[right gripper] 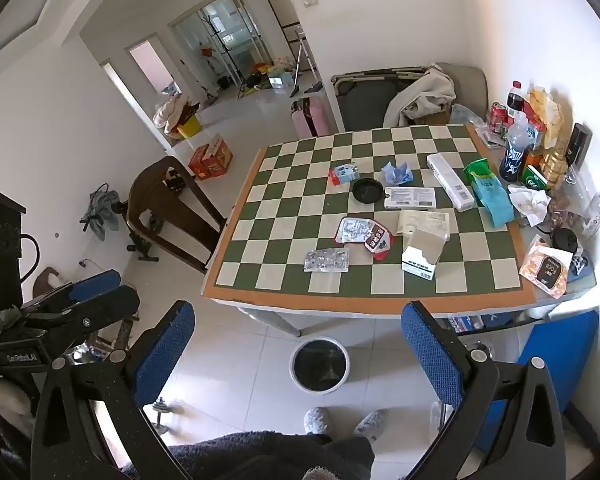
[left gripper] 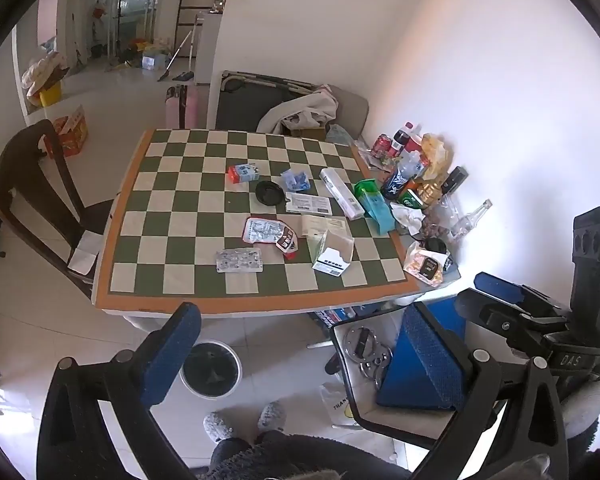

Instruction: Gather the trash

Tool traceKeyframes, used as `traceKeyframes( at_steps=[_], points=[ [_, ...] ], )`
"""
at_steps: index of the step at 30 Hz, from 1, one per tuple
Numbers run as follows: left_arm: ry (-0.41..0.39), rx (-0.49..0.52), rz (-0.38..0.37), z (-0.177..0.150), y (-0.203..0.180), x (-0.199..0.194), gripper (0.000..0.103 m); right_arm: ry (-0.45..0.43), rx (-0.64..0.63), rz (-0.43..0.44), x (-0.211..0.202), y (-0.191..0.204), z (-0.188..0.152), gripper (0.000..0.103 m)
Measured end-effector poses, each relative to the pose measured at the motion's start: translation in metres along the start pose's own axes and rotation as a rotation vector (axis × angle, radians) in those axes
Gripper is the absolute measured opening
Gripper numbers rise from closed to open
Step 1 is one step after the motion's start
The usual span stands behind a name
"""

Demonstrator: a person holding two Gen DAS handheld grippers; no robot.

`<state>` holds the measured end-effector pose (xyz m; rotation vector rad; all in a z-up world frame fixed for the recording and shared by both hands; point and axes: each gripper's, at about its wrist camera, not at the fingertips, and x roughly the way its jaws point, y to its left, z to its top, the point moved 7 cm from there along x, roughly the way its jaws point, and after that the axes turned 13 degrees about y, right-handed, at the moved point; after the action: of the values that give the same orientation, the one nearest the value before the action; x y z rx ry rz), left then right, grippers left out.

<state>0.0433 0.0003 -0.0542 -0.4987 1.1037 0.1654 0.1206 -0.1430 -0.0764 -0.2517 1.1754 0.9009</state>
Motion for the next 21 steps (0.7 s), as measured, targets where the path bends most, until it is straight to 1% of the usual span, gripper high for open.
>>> traceKeyframes(
  at_steps=[11,13,21],
  points=[
    [-0.007,-0.005,-0.014,0.000,-0.017,0.015,0.103,-0.007,0.004,0.021,-0.002,-0.001,0.002,0.103],
    [-0.005,0.001,-0.019,0.005,-0.020,0.006,0.103,-0.008,0.002,0.020,-0.002,-0.002,0.003,0.103],
    [-0.006,0.003,-0.018,0.011,-0.036,0.010,0.103,-0.010,0.003,0.027,-0.004,-0.003,0.003,0.103]
  ],
)
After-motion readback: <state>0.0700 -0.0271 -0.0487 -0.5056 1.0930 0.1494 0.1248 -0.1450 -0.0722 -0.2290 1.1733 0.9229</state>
